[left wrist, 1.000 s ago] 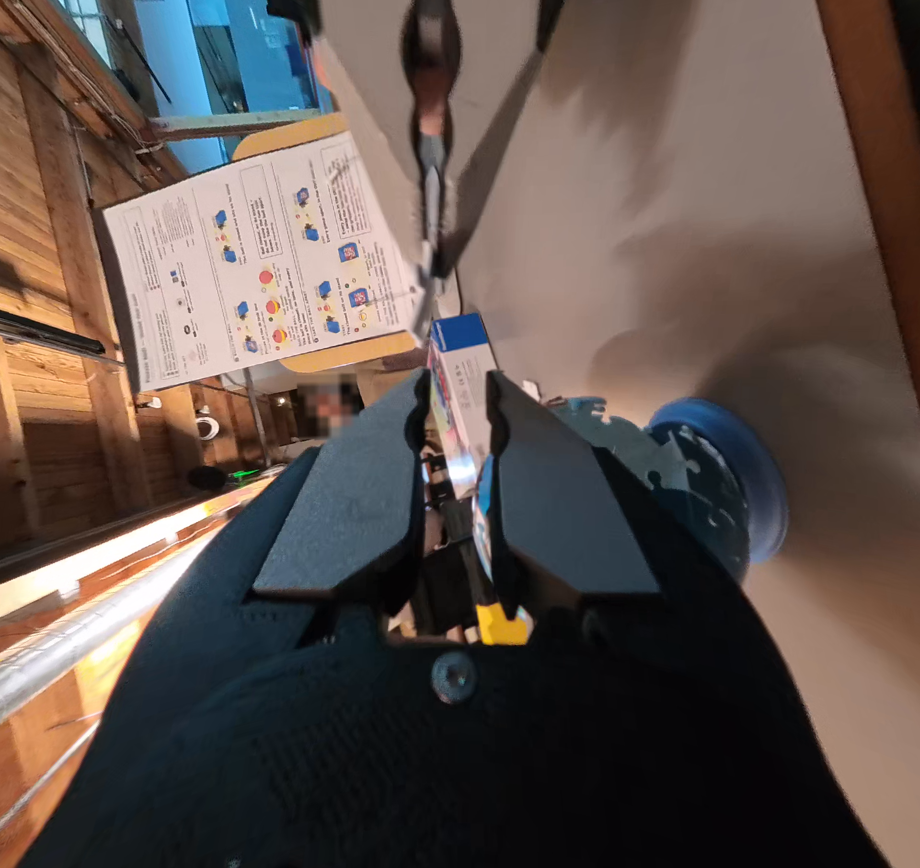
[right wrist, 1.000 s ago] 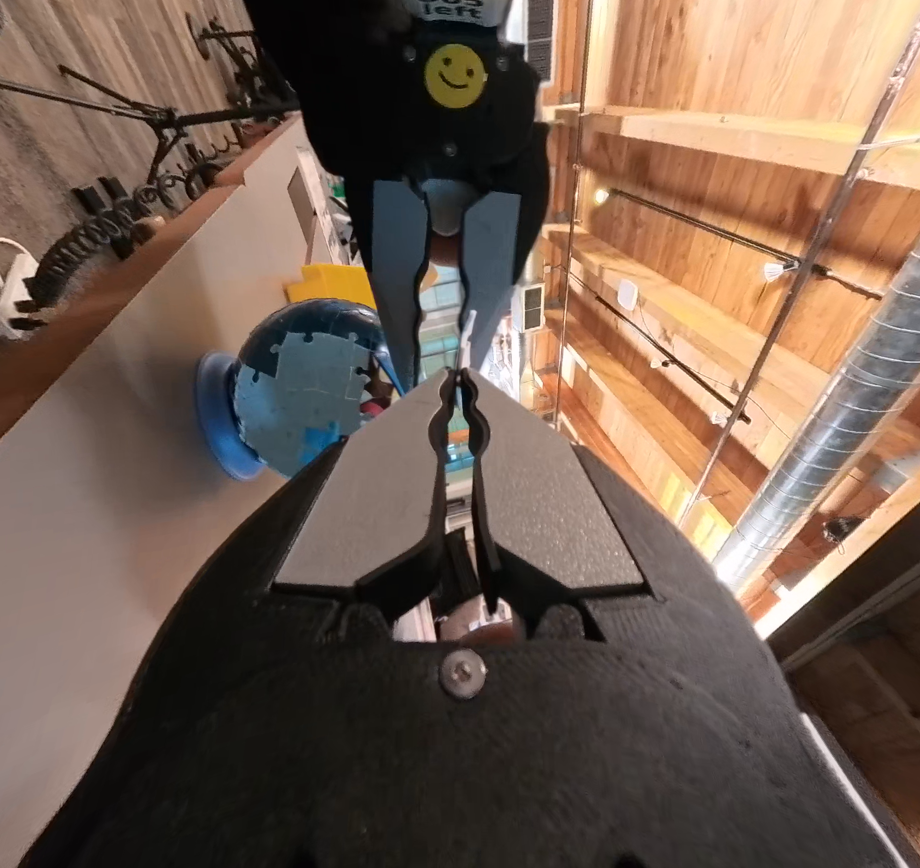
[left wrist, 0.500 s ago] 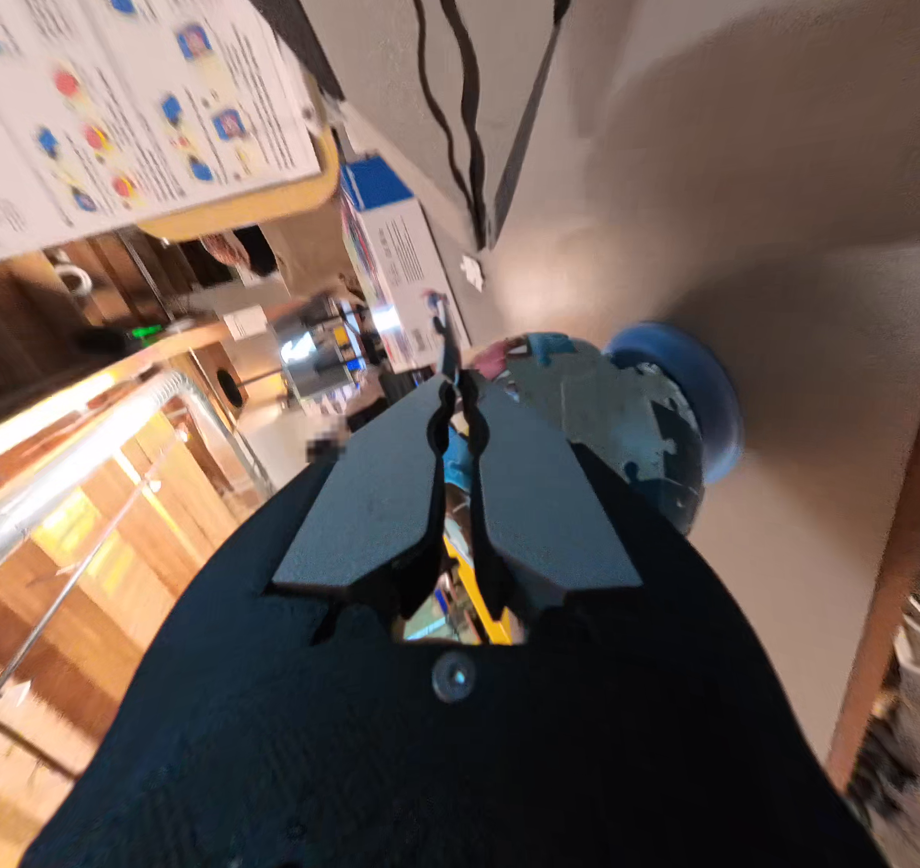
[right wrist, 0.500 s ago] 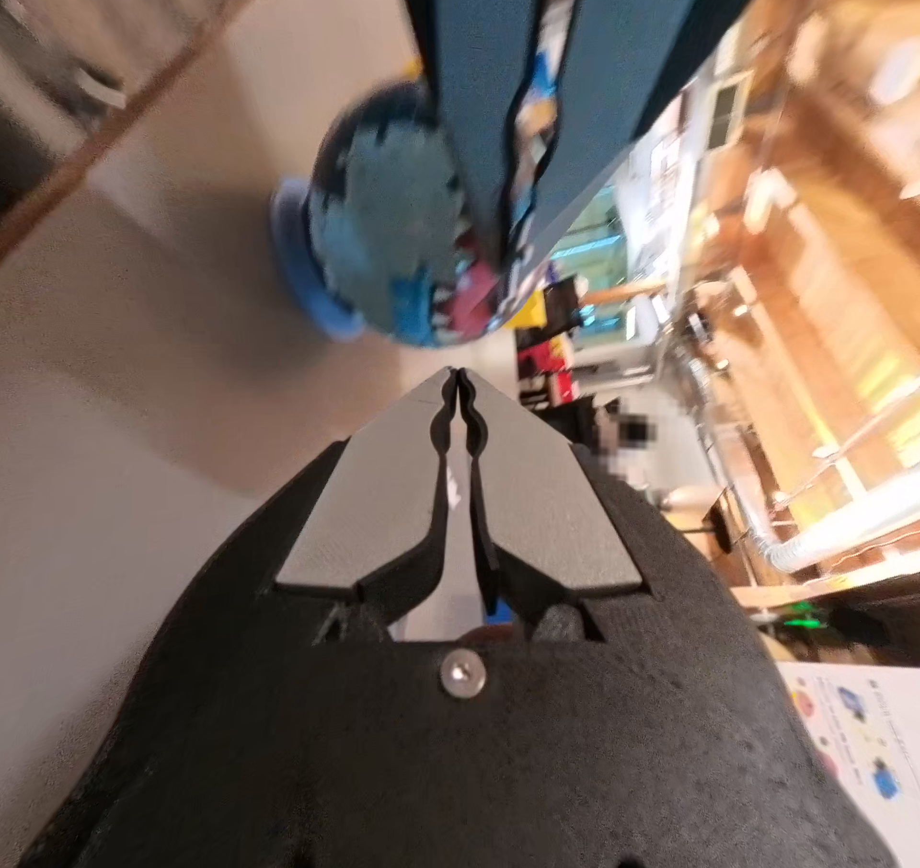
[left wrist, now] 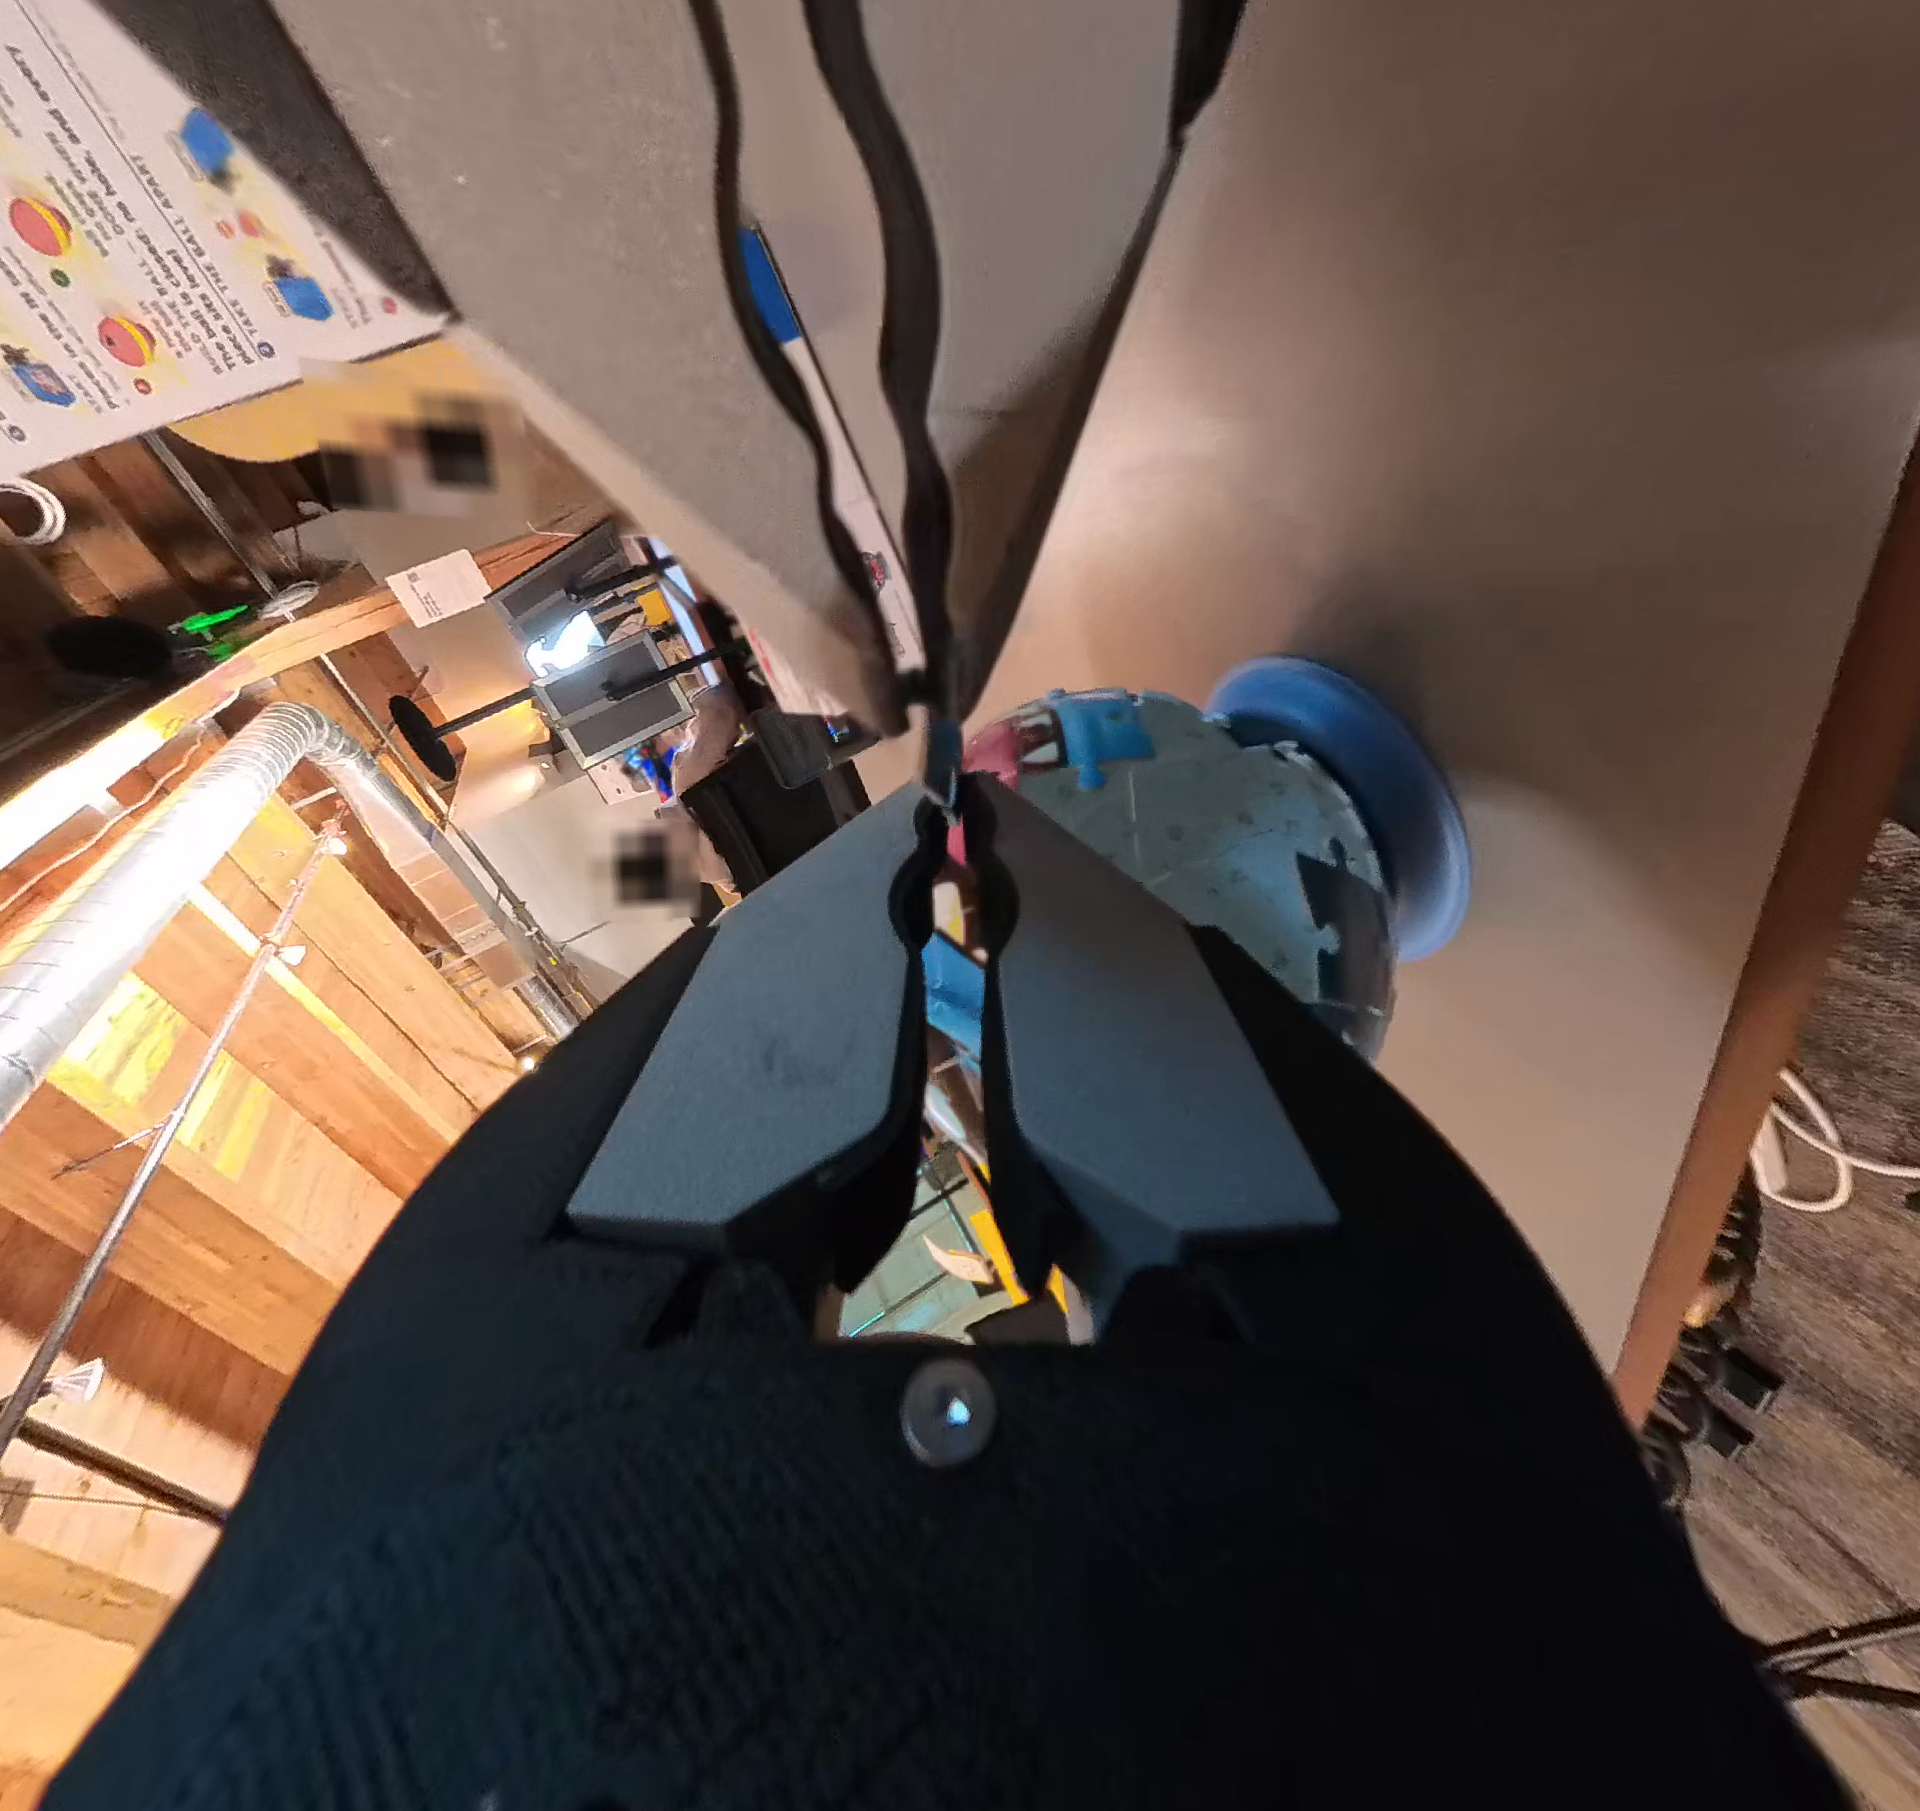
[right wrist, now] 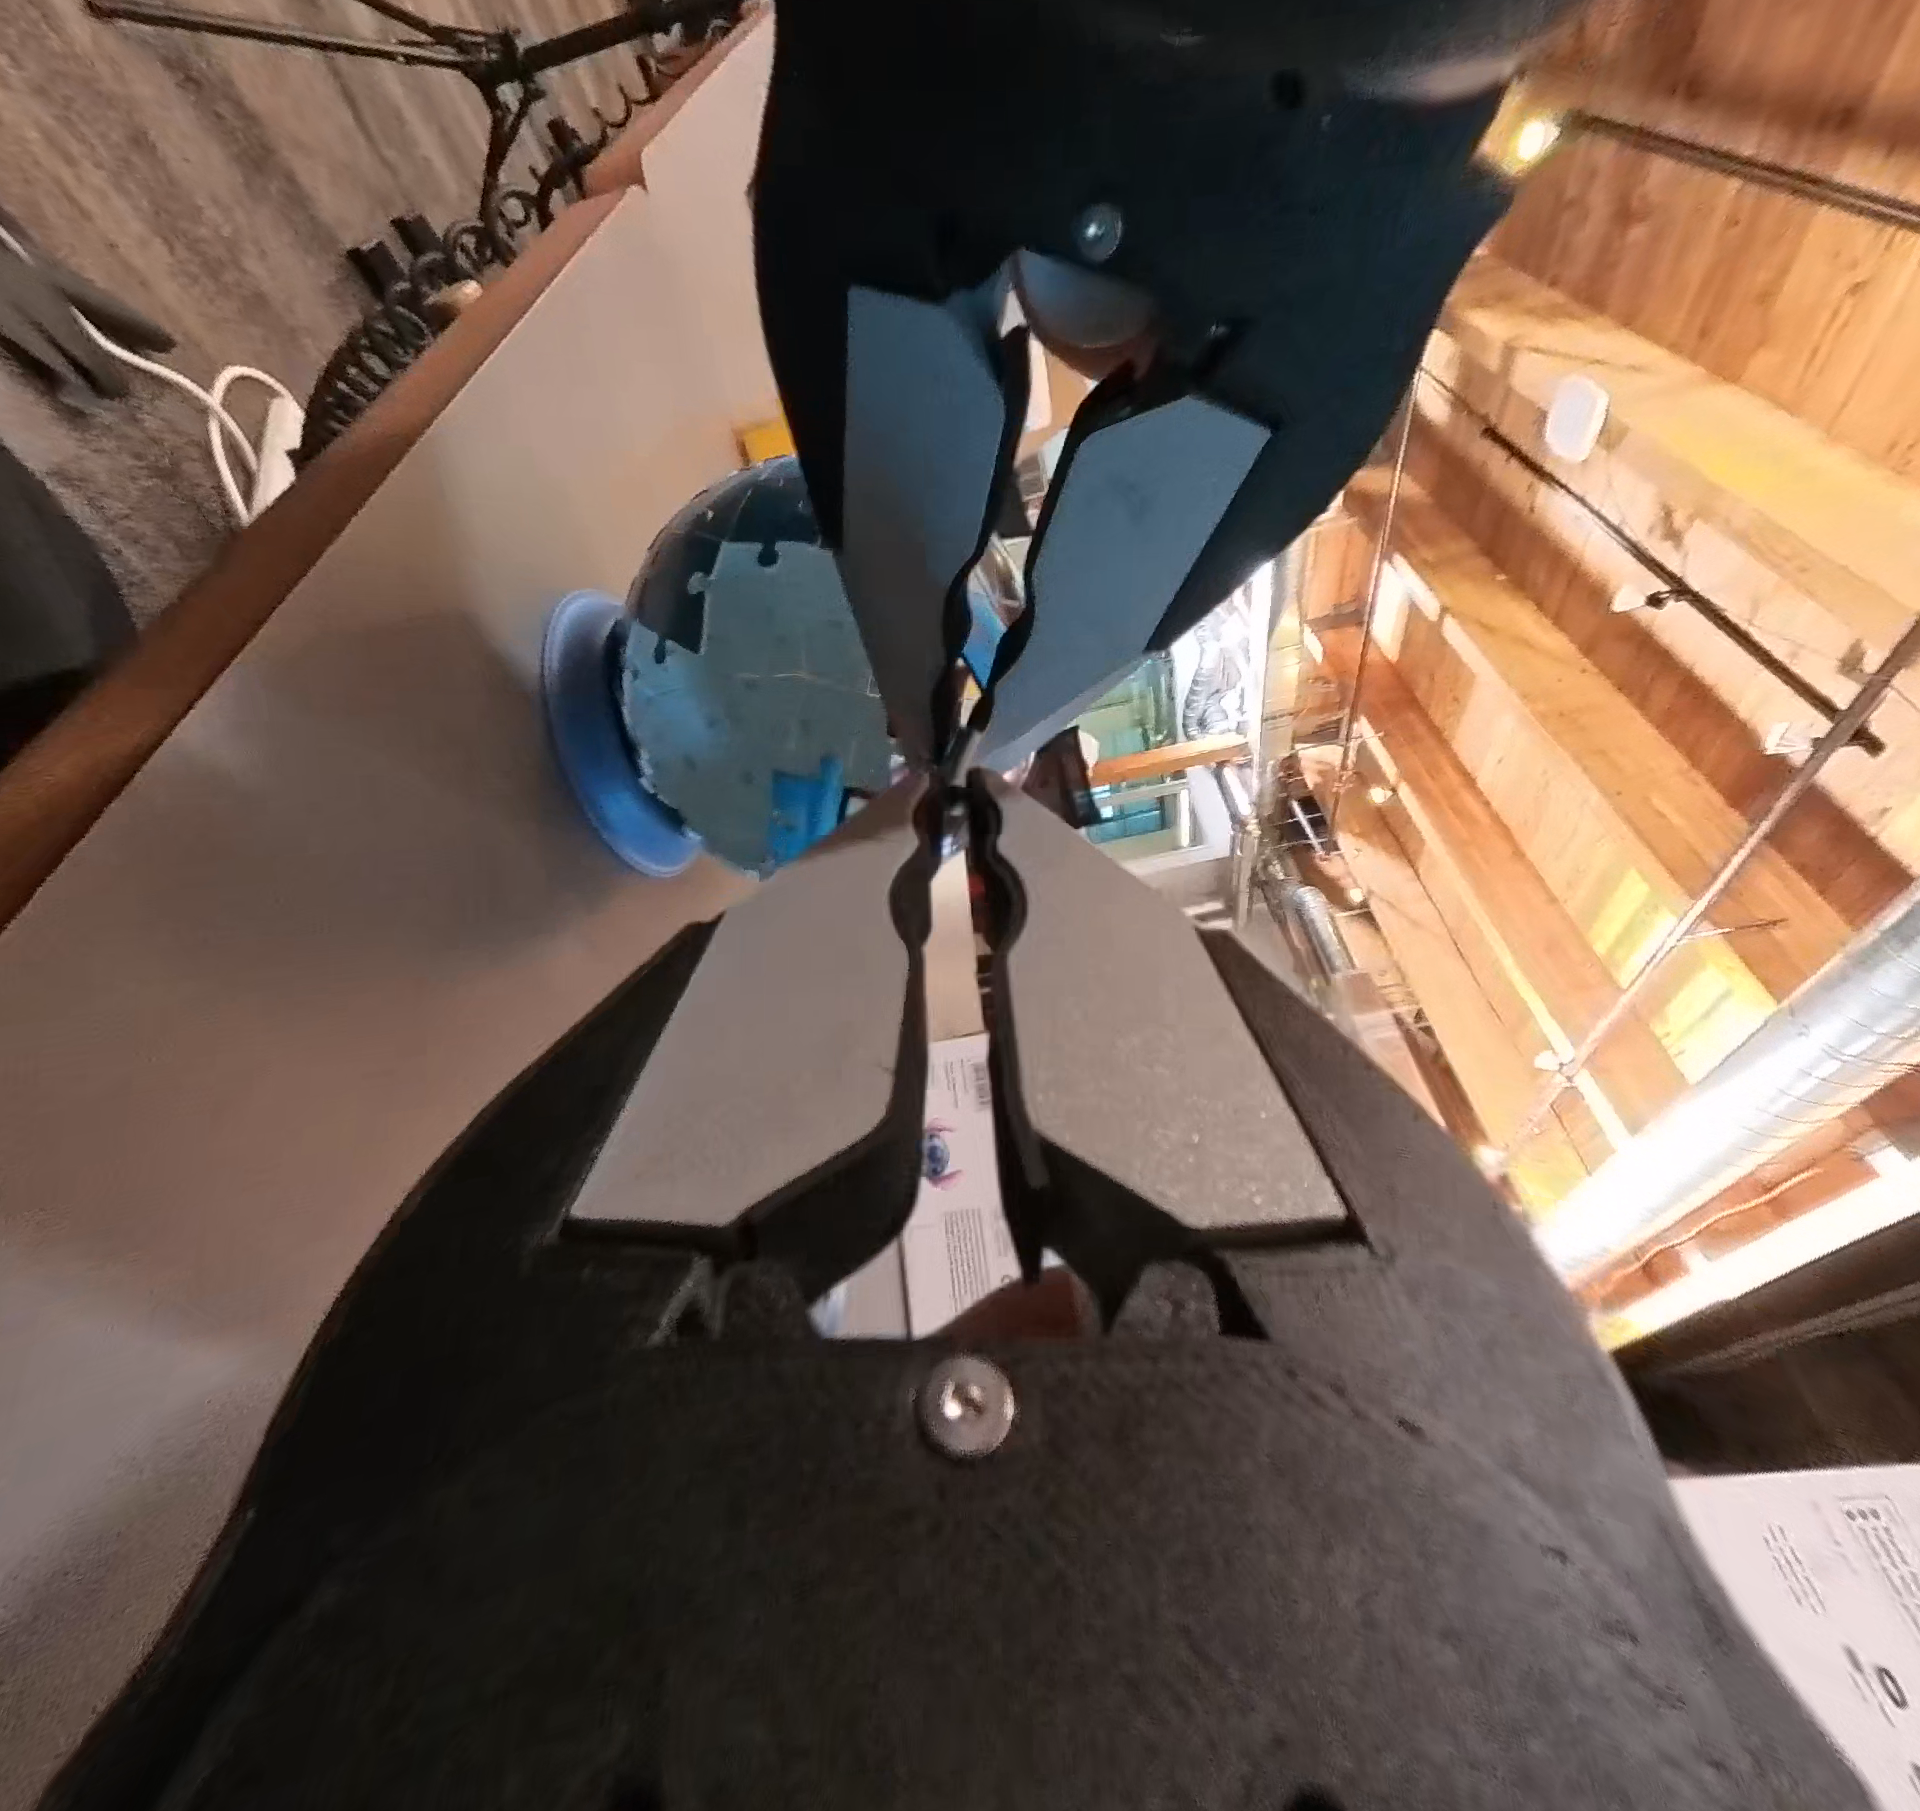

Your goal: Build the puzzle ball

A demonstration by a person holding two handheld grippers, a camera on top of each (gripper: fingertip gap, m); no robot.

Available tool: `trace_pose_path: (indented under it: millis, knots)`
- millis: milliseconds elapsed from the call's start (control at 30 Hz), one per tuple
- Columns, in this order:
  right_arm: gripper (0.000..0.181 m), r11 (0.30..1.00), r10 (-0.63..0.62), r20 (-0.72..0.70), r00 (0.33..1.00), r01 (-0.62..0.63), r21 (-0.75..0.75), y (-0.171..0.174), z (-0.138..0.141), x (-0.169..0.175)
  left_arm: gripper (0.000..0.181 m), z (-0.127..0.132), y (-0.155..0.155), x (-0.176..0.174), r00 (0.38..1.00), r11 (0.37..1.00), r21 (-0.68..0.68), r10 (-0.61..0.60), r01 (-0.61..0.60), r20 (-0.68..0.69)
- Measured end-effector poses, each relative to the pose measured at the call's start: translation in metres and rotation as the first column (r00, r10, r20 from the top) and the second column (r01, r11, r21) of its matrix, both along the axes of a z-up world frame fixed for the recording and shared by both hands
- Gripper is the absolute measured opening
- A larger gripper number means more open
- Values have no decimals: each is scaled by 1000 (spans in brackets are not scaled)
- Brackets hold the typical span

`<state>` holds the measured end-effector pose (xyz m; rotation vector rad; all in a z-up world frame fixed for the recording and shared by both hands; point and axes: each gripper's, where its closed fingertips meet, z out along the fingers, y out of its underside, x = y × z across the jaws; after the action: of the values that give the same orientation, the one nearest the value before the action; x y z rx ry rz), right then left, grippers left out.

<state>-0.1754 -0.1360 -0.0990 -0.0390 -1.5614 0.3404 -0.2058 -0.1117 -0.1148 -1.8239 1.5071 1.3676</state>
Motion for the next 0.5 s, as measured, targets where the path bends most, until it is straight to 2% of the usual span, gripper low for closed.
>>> trace_pose_path:
  millis: [167,233,300,400,500]
  knots:
    - [0,998,32,-21,999,-33,-45,-1,7,4,2,4,0,5,999,999,54,-7,6,36]
    - [0,992,86,-28,996,-88,-95,0,13,10,29,-3,-4,12,984,999,30,-16,11,175]
    - [0,978,143,-16,990,-144,-149,-2,16,16,39,-5,-7,22,933,1000,15,-19,15,358]
    - [0,929,255,38,966,-233,-287,-10,19,23,29,4,-7,28,861,996,69,-77,49,503]
    - [0,859,349,62,935,-293,-419,-14,27,28,19,7,-10,35,807,987,122,-156,105,569]
